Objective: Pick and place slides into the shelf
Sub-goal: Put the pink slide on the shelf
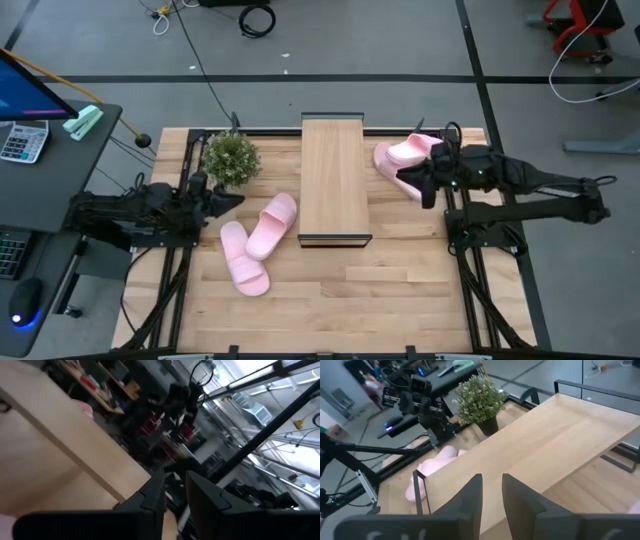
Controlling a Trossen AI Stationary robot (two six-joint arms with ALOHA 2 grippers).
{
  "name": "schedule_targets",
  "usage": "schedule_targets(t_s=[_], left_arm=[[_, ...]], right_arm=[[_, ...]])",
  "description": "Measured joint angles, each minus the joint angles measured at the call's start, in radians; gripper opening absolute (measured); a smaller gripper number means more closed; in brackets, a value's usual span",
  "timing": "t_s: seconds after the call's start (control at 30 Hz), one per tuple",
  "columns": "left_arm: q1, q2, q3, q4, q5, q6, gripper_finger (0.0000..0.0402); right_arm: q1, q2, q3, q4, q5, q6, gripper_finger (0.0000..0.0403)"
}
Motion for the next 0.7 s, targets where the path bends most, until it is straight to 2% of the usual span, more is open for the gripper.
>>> schedule_targets(t_s=[0.37, 0.57, 0.7], left_arm=[[0.0, 0.001, 0.165, -0.588, 0.228, -0.451, 0.0121], [0.0, 0.001, 0.174, -0.59, 0.254, -0.788, 0.0165], [0.0, 0.001, 0.174, -0.595, 0.232, -0.737, 0.0179]], right_arm=[[-0.001, 0.193, 0.221, -0.188, 0.0, 0.046, 0.0123], [-0.001, 0.229, 0.239, -0.192, 0.0, 0.068, 0.0142], [-0.001, 0.234, 0.239, -0.191, 0.0, 0.06, 0.0148]])
